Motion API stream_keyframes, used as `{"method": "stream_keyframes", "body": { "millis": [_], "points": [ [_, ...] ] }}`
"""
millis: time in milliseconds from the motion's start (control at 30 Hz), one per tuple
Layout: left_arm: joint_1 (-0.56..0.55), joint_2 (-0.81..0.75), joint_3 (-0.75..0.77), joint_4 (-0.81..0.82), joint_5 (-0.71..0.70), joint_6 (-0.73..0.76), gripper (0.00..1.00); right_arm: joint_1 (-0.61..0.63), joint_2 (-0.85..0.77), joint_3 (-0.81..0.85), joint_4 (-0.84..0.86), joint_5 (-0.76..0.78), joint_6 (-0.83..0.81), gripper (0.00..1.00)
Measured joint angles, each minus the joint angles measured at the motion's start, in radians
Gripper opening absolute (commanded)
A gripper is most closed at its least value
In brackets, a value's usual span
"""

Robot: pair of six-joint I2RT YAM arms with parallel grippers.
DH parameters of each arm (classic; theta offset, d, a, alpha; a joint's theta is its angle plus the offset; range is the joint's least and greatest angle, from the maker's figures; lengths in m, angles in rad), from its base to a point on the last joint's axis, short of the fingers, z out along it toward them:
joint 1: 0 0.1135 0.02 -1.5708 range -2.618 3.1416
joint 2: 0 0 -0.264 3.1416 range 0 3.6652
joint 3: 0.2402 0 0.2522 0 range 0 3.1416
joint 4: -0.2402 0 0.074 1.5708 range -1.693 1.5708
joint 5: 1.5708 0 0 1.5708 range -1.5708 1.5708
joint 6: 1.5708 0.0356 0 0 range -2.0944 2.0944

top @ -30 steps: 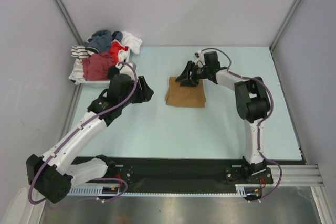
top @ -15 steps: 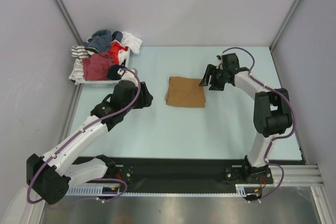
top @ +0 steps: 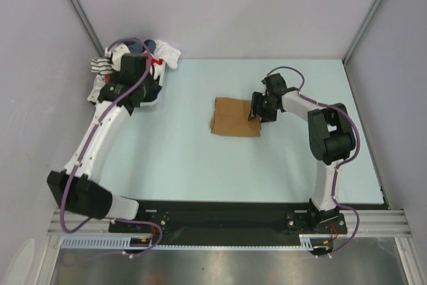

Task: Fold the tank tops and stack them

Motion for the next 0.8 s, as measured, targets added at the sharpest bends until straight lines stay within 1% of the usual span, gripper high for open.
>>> {"method": "stream_keyframes", "body": {
  "millis": [100, 133, 200, 233, 300, 333, 400, 433, 467, 567, 667, 733, 800],
  "points": [
    [0.048, 0.153, 0.153, -0.063, -0.04, 0.005, 0.67, 0.0, 0.01, 0.002, 0.0, 0.01, -0.011, 0.53],
    [0.06, 0.203, 0.195, -0.079, -0.046, 0.007, 0.67, 0.0, 0.012, 0.003, 0.001, 0.01, -0.014, 0.47],
    [0.076, 0.282, 0.243, -0.104, -0.05, 0.008, 0.67, -0.002, 0.019, 0.008, 0.003, 0.006, -0.017, 0.42],
    [0.083, 0.312, 0.25, -0.111, -0.049, 0.009, 0.67, -0.002, 0.024, 0.011, 0.003, 0.003, -0.018, 0.35],
    [0.097, 0.358, 0.251, -0.126, -0.043, 0.013, 0.67, -0.001, 0.035, 0.021, 0.003, -0.003, -0.024, 0.27],
    [0.105, 0.378, 0.251, -0.133, -0.037, 0.016, 0.66, 0.0, 0.039, 0.023, 0.003, -0.003, -0.026, 0.19],
    [0.131, 0.418, 0.261, -0.143, -0.026, 0.017, 0.66, 0.0, 0.042, 0.024, 0.007, -0.007, -0.03, 0.11],
    [0.143, 0.432, 0.266, -0.146, -0.023, 0.016, 0.66, -0.003, 0.042, 0.024, 0.008, -0.012, -0.031, 0.03],
    [0.161, 0.447, 0.272, -0.147, -0.019, 0.016, 0.66, -0.01, 0.042, 0.024, 0.008, -0.016, -0.03, 0.0],
    [0.218, 0.463, 0.272, -0.137, 0.012, 0.006, 0.66, -0.032, 0.042, 0.011, 0.022, -0.048, -0.02, 0.0],
    [0.271, 0.449, 0.24, -0.055, 0.1, -0.036, 0.66, -0.068, 0.032, -0.02, 0.055, -0.082, 0.002, 0.0],
    [0.293, 0.438, 0.212, -0.022, 0.133, -0.083, 0.66, -0.106, 0.013, -0.058, 0.084, -0.098, 0.017, 0.0],
    [0.299, 0.438, 0.209, -0.01, 0.142, -0.128, 0.71, -0.159, -0.017, -0.105, 0.105, -0.104, 0.032, 0.0]
  ]
}}
